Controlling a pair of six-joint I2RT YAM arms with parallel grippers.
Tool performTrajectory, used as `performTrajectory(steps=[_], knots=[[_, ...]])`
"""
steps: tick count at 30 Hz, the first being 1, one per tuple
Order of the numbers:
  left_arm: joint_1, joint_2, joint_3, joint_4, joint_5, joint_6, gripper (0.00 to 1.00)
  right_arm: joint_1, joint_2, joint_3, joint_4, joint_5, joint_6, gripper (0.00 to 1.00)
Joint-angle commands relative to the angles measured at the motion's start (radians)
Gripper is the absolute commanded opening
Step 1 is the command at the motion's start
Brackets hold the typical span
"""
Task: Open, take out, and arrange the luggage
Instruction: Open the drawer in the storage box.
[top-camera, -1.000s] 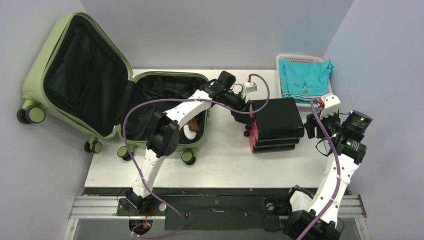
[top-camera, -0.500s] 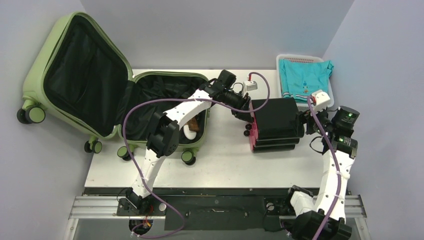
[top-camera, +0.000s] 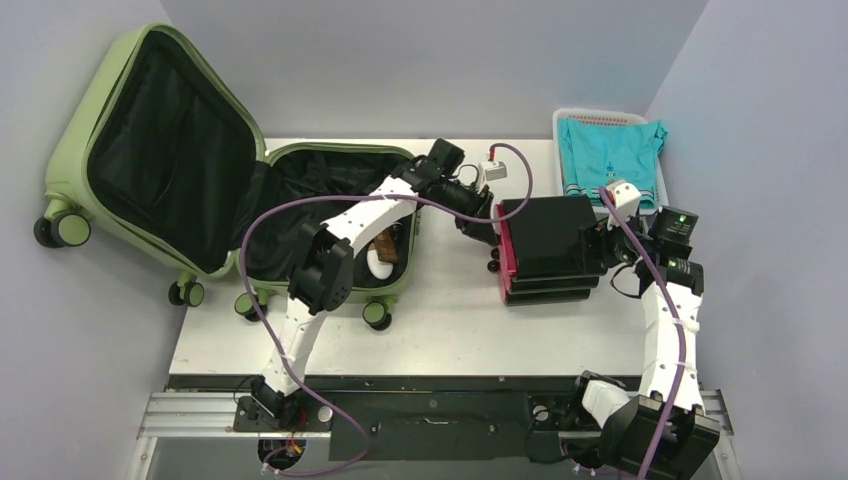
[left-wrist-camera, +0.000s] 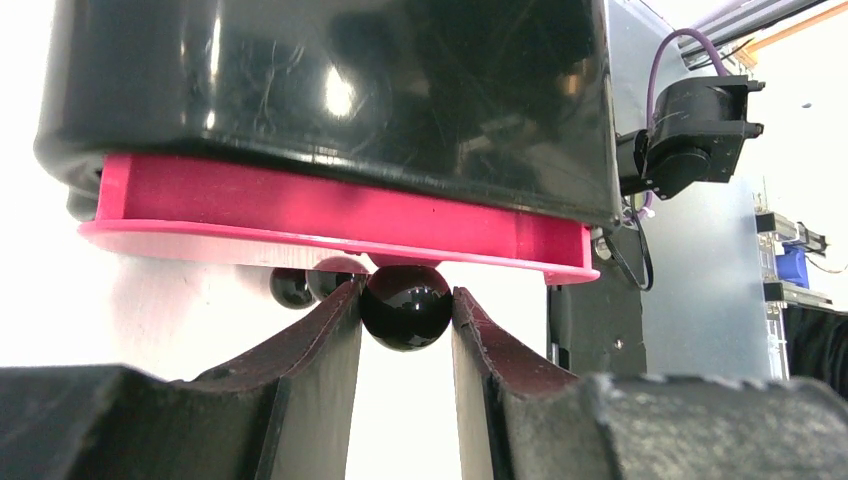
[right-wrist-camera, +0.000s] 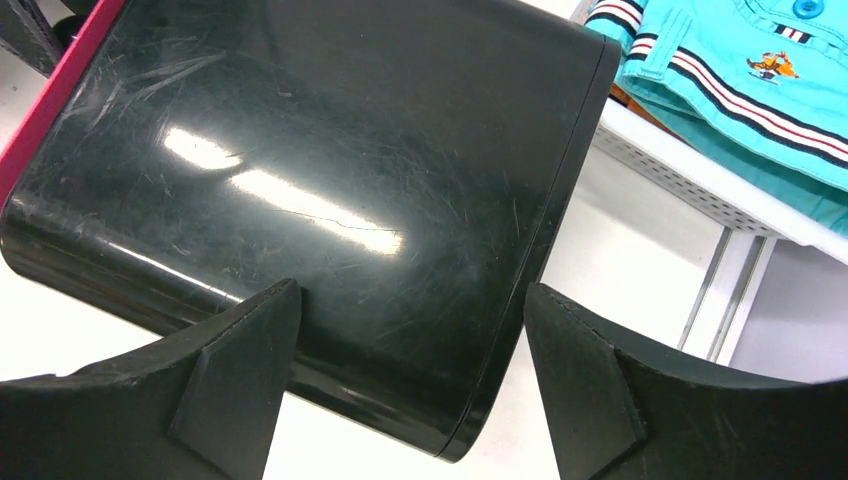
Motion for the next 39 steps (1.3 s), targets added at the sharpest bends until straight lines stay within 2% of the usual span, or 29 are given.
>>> performTrajectory(steps=[1, 16, 31, 39], knots=[[0.049, -0.093, -0.036, -0.017, -0.008, 0.038, 0.17, 0.017, 0.002, -0.020, 0.018, 0.051, -0.026, 0.77], [0.117, -0.224, -0.184, -0.023, 0.000, 0.080, 0.17, 0.036, 0.010, -0.028, 0.029, 0.074, -0.014, 0.78], [0.187, -0.197, -0.123, -0.185, 0.036, 0.213, 0.20, 0.044, 0.013, -0.030, 0.021, 0.080, -0.031, 0.78], [0.208, -0.136, -0.038, -0.192, 0.047, 0.204, 0.25, 0.061, 0.023, -0.030, 0.011, 0.093, -0.048, 0.78]])
